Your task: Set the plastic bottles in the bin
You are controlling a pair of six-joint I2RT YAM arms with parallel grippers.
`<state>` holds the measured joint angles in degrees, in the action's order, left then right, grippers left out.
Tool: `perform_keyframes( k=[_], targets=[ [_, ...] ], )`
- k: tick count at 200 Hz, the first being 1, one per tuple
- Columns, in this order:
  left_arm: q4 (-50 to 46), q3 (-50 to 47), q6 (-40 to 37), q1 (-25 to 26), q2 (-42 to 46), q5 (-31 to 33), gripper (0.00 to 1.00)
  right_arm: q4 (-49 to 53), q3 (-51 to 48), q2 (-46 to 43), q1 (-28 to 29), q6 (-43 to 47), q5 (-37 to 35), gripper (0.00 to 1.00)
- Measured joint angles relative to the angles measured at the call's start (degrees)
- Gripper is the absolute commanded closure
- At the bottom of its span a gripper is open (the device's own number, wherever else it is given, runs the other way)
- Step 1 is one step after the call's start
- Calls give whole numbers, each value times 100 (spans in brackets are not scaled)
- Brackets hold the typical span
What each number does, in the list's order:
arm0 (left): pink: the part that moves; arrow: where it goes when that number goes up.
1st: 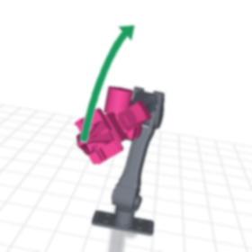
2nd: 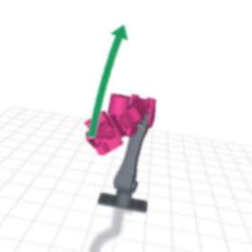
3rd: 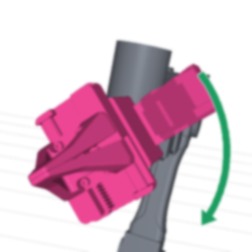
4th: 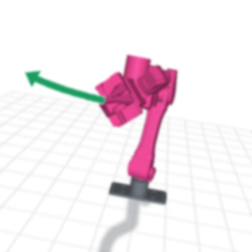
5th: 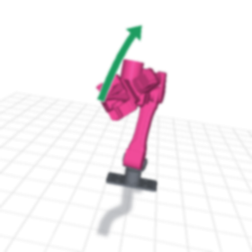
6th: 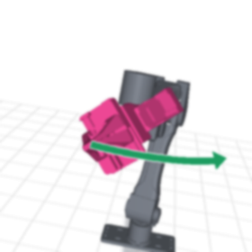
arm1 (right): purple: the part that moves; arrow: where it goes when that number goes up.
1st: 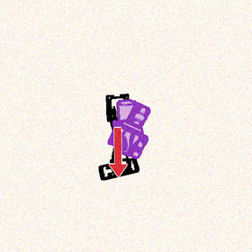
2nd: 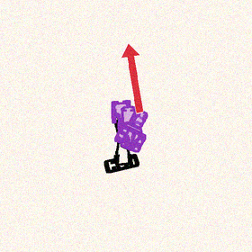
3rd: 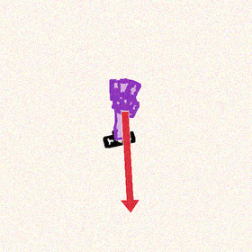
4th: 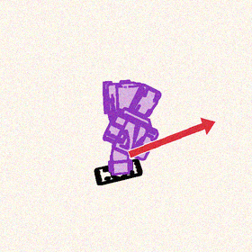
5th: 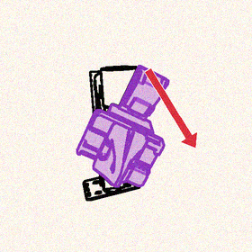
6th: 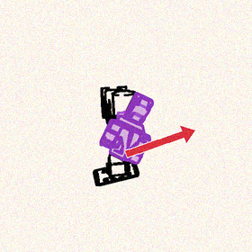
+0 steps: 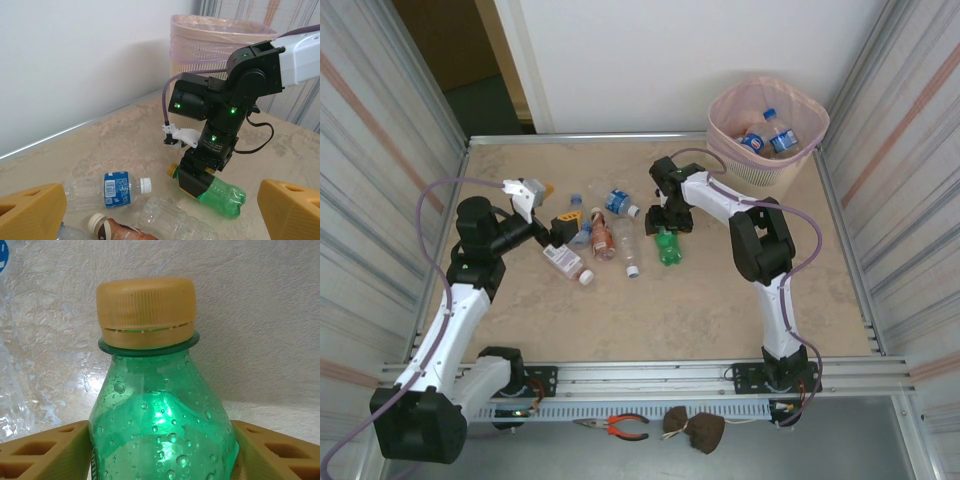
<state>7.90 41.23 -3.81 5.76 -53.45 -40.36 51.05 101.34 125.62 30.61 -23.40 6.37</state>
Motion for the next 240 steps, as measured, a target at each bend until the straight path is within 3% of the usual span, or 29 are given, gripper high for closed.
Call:
perform_keyframes(
  k=[136, 240],
  targets=[
    [0, 0, 0, 0, 0, 0, 1, 7, 0, -55, -33, 11, 101, 40],
    [4, 0, 2, 0, 0, -48, 1, 232, 197, -1351, -33, 11, -33, 42]
  ],
)
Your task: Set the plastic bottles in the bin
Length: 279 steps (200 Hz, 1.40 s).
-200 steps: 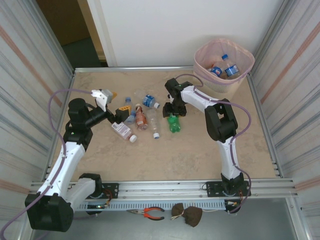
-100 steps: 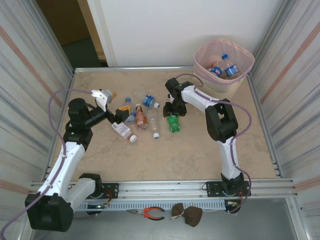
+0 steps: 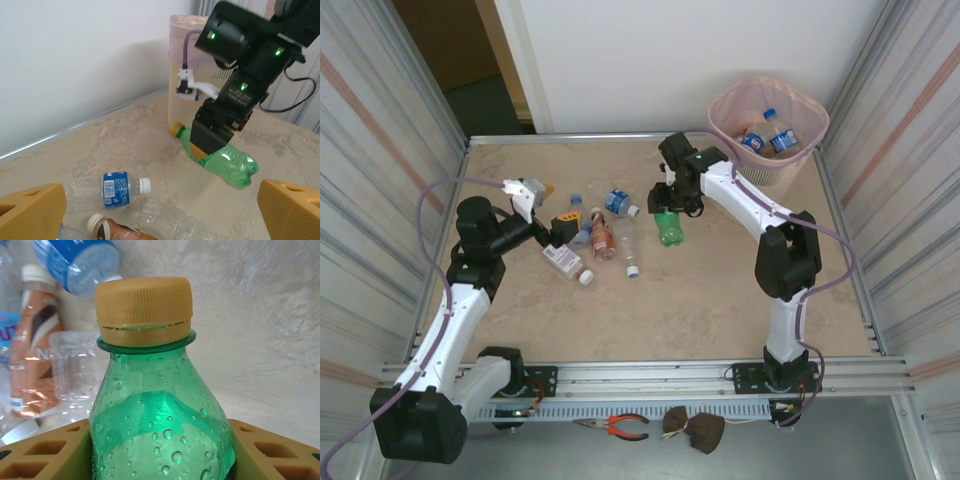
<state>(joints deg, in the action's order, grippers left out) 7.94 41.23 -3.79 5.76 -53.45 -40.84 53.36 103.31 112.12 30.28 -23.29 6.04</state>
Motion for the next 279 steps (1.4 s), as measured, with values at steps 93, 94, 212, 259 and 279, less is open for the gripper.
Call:
perform_keyframes(
  k=[93, 94, 212, 259, 279],
  targets=[
    [0, 0, 0, 0, 0, -66, 1, -326, 564, -1390, -330, 293, -278, 42],
    [0, 0, 0, 0, 0, -66, 1, -343, 564, -1410, -345, 302, -275, 42],
    [2, 0, 2, 0, 0, -107, 1, -1904, 964, -1781, -2715, -505, 251, 50],
    [0, 0, -2, 0, 0, -105, 1, -2658, 986, -1019, -3115, -1853, 387, 50],
    [0, 0, -2, 0, 0, -105, 1, -2837, 1064, -533, -3152, -2374, 476, 48]
  ],
)
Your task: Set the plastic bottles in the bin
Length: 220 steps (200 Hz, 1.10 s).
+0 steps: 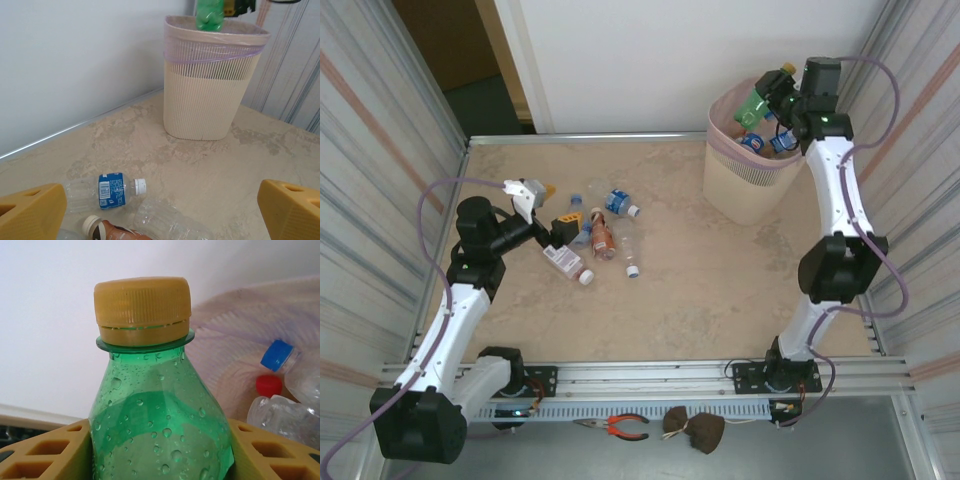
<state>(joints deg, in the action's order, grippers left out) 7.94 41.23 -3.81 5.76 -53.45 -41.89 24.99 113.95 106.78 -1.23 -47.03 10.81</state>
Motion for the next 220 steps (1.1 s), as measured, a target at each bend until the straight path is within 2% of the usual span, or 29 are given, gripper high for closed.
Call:
perform_keyframes(
  k=[33, 62, 153, 184, 220],
  targets=[
    [-2, 0, 0, -2, 0, 0, 1, -33, 212, 730, -2, -691, 236, 47],
    [0, 0, 0, -7, 2, 0, 1, 39, 221, 1029, 7, -1091, 437, 46],
    [0, 0, 0, -7, 17, 26, 1, 693, 339, 1436, 138, -1246, 584, 40],
    [-2, 0, 0, -7, 17, 28, 1, 861, 503, 1513, 146, -1248, 570, 33],
    [-2, 0, 0, -7, 22, 68, 1, 1167, 826, 1591, 173, -1235, 531, 19]
  ],
)
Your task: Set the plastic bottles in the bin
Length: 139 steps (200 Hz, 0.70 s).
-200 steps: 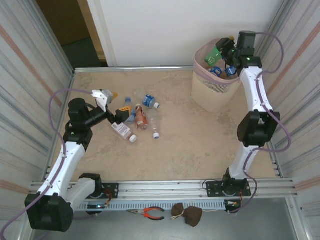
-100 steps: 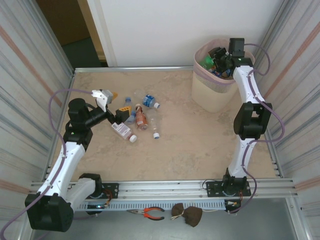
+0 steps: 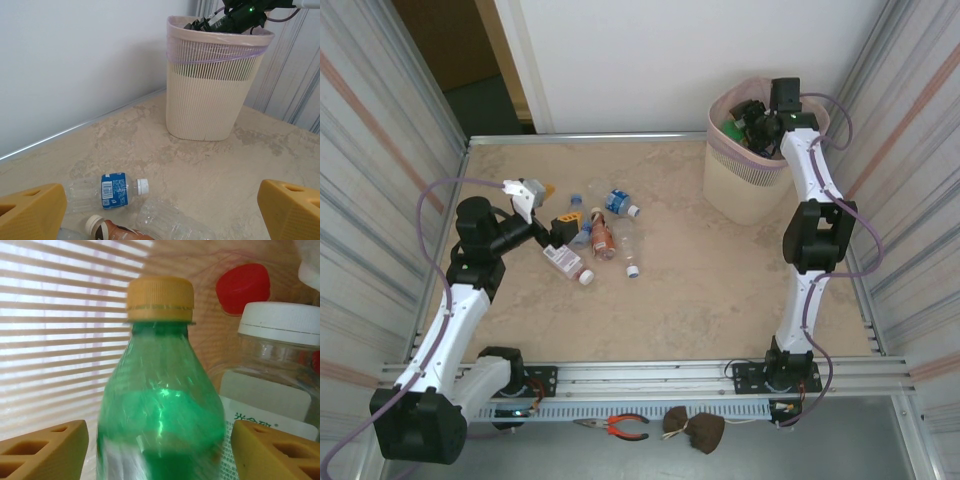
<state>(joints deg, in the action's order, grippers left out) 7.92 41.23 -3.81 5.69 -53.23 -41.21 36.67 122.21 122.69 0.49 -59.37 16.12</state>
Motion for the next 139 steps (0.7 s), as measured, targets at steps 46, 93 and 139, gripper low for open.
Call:
perform_keyframes(
  k=[46, 93, 139],
  targets=[
    [0, 0, -7, 0, 35, 44, 1, 404, 380, -4, -13, 13, -282, 12],
    [-2, 0, -46, 0, 48, 61, 1, 605, 385, -234, -13, 142, -481, 11],
    [-2, 0, -46, 0, 48, 61, 1, 706, 385, -695, -13, 291, -691, 13]
  ],
)
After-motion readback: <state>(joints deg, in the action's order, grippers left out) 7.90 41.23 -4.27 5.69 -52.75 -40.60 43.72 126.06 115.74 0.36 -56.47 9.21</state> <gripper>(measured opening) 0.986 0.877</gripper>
